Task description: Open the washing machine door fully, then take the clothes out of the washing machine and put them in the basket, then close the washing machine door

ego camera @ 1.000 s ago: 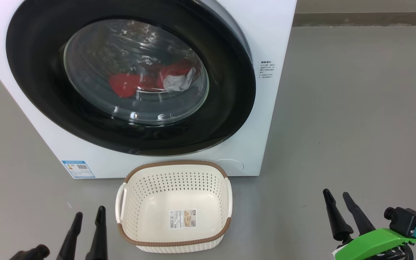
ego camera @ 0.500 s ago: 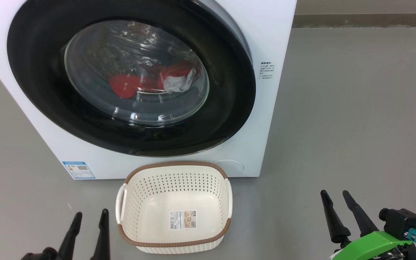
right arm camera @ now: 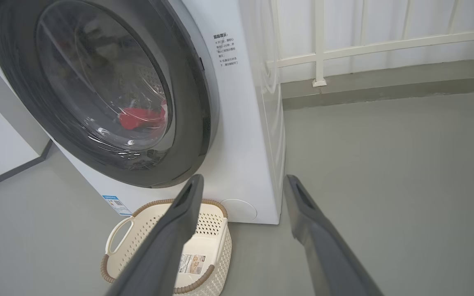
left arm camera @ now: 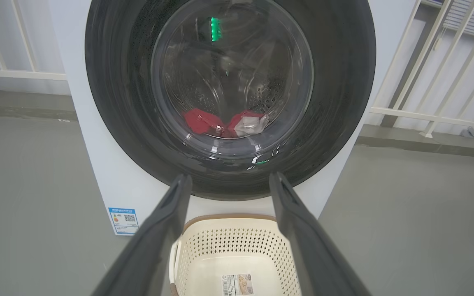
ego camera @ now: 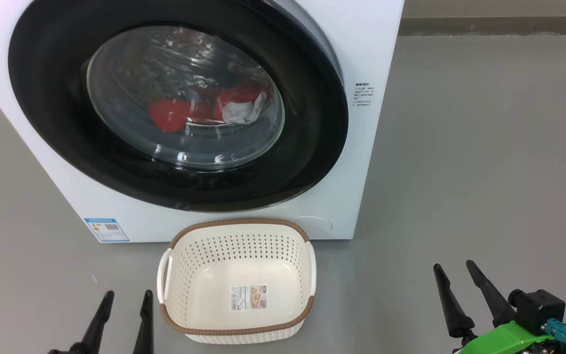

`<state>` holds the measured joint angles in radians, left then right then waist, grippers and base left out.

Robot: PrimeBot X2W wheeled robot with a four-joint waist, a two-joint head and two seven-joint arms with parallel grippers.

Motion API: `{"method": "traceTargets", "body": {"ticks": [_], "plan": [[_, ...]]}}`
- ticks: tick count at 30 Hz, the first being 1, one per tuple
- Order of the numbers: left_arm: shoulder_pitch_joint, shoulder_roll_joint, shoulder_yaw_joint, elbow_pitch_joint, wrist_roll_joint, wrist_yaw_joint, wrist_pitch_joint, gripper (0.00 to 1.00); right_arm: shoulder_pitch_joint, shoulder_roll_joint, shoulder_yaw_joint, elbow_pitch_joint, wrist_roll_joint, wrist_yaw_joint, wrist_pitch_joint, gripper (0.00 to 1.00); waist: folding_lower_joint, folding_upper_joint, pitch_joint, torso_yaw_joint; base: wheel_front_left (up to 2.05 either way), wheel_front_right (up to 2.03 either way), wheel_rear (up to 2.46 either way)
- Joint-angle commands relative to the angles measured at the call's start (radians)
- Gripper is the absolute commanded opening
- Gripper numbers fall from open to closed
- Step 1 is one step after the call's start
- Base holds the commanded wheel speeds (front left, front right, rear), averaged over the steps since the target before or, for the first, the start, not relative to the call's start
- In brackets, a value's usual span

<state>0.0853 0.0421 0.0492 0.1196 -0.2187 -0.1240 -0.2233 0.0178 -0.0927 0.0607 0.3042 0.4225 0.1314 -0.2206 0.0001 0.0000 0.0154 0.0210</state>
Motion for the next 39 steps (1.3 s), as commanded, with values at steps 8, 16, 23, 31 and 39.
{"method": "traceTargets", "body": {"ticks": [8,16,23,31,39], "plan": [[-0.013,0.019,0.03,-0.027,0.1,-0.007,-0.035,1.0,-0.005,-0.012,0.006,-0.038,-0.099,-0.001,-0.037,1.0,-0.0001,0.0,0.008,-0.006,0.0,0.0,0.0],[-0.016,0.02,0.027,0.017,0.068,-0.007,-0.038,1.0,0.015,0.002,-0.03,-0.048,-0.108,-0.001,-0.041,1.0,-0.0001,0.0,0.009,-0.006,0.0,0.0,0.0],[-0.027,0.025,0.023,0.049,0.046,-0.007,-0.038,1.0,0.028,0.013,-0.044,-0.051,-0.116,-0.001,-0.041,1.0,-0.0001,0.0,0.011,-0.007,0.0,0.0,0.0],[-0.032,0.028,0.019,0.047,0.045,-0.007,-0.038,1.0,0.018,0.018,-0.044,-0.062,-0.122,-0.001,-0.041,1.0,-0.0001,0.0,0.012,-0.011,0.0,0.0,0.0],[-0.041,0.024,0.012,0.036,0.043,-0.007,-0.038,1.0,-0.05,0.028,-0.051,-0.104,-0.062,-0.001,-0.041,0.0,-0.0001,0.0,0.03,-0.012,0.0,0.0,0.0]]}}
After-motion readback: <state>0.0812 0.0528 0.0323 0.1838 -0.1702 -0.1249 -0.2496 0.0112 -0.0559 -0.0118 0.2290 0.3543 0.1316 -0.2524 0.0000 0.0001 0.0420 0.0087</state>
